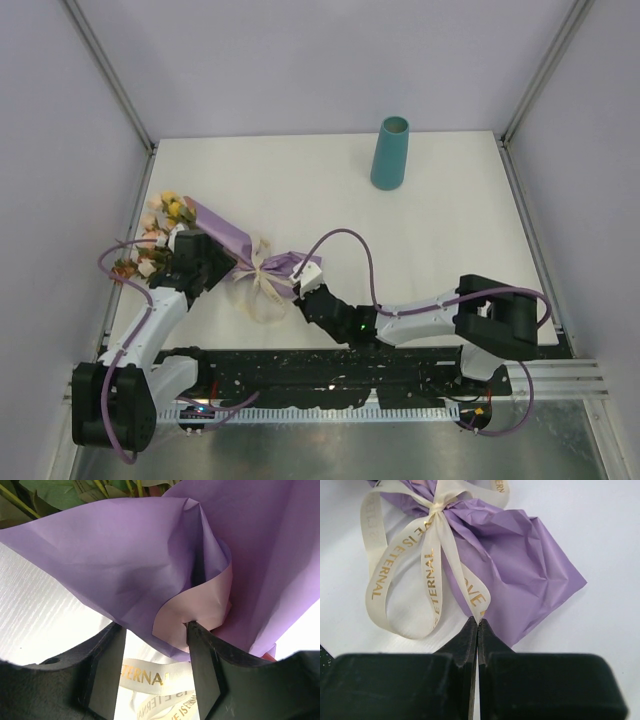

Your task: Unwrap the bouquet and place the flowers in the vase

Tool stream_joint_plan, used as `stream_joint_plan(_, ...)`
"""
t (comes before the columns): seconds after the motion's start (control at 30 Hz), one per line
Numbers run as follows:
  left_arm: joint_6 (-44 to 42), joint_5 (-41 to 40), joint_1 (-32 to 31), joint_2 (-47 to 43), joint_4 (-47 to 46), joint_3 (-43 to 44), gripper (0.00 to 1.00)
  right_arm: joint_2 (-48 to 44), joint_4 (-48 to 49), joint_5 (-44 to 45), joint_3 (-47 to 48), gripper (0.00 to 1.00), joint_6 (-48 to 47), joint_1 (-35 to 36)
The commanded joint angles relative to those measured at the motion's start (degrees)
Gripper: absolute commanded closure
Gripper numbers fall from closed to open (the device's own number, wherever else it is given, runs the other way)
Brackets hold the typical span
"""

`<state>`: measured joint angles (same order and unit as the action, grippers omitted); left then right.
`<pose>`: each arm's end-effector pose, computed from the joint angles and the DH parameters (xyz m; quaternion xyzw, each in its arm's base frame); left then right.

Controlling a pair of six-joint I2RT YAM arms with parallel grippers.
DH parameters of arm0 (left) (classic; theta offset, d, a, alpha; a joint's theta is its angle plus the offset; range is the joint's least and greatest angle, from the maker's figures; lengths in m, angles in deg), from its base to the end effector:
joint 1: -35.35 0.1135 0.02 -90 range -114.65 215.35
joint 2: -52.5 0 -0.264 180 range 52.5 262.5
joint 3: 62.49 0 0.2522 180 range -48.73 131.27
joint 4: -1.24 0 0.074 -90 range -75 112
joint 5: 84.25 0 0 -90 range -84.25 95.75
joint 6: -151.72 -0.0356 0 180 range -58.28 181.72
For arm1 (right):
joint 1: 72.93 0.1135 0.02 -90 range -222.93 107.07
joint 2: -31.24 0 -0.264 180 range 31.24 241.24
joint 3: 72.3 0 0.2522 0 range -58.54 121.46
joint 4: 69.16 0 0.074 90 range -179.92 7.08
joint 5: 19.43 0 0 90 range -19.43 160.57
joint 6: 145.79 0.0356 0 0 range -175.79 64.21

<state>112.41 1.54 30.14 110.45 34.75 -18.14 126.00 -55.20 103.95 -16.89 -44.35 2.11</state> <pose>0.1990 -0.0155 0.1977 -0.3719 0.8526 -0.1410 0.3388 0.1043 0.3144 0.1722 -0.2962 0.7690 0.1739 0.5392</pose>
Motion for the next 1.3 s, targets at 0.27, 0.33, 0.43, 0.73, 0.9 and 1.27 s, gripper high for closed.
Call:
stream_joint_plan(0.27,-0.9,-3.3,0.6,0.3,-2.7,0.1,0.44,-11.3,0.8,12.0,-5.3,0.95,3.9,0.2)
stream_joint_plan(0.33,-1.2,-3.3,0.6,0.4,-2.6,0.2,0.44,-13.7,0.2,14.8,-6.7,0.95,4.2,0.3)
stream_joint_plan(0.43,-1.7,-3.6,0.6,0.4,-2.4,0.2,0.45,-18.5,0.5,19.1,-9.6,0.95,4.9,0.3)
stream_joint_plan(0.73,-2.9,-4.7,0.6,1.3,-2.2,0.7,0.44,-32.6,-2.7,28.4,-16.2,0.95,7.0,0.3)
stream_joint_plan(0.9,-3.1,-4.1,0.6,2.7,-1.9,1.5,0.44,-40.1,-8.7,33.4,-16.5,0.95,8.0,0.2)
stream_joint_plan(1.27,-3.7,-3.8,0.6,3.0,-2.4,1.8,0.44,-57.7,-21.2,41.4,-15.9,0.95,6.7,0.2)
